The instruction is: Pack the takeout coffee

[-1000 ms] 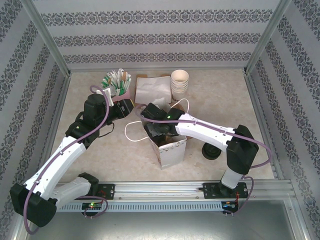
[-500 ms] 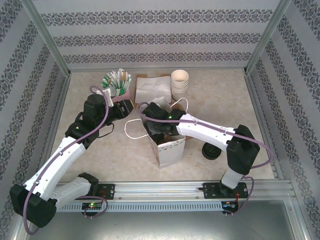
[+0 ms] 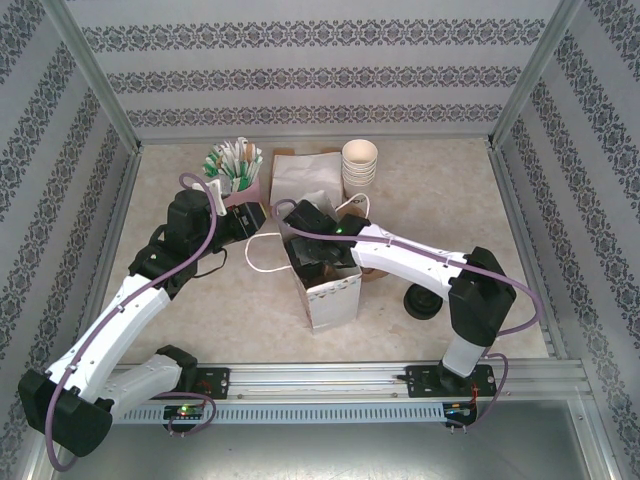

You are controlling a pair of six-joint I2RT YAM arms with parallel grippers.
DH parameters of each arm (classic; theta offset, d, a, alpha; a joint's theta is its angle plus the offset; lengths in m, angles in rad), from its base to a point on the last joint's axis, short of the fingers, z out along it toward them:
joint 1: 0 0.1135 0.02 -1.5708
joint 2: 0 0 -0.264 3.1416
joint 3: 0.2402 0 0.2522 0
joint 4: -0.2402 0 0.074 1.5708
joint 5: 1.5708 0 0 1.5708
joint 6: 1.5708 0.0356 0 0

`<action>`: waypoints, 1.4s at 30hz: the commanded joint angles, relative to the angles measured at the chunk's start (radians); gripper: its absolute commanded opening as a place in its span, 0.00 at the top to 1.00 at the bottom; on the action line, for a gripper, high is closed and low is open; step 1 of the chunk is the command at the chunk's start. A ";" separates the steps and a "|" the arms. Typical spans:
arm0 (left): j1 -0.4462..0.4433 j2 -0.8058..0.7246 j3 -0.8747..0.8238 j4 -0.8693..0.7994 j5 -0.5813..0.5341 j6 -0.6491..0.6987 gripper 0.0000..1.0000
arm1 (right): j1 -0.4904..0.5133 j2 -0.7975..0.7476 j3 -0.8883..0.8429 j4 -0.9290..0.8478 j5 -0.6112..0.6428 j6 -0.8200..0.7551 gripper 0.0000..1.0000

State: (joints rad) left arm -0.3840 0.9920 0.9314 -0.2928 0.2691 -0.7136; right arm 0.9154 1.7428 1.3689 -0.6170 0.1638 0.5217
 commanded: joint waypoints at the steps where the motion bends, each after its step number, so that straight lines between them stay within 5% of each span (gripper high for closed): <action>1: 0.000 -0.018 0.020 -0.032 0.005 0.018 0.61 | 0.000 0.136 -0.096 -0.164 -0.153 0.044 0.59; 26: -0.002 -0.099 0.039 -0.134 -0.065 0.056 0.60 | 0.055 -0.086 0.192 -0.361 -0.026 0.016 0.18; 42: -0.002 -0.126 0.098 -0.232 -0.110 0.125 0.56 | 0.086 -0.173 0.294 -0.440 -0.009 -0.001 0.23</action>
State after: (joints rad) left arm -0.3843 0.8879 0.9894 -0.4717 0.1860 -0.6369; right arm 0.9871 1.6146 1.6180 -1.0176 0.1345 0.5285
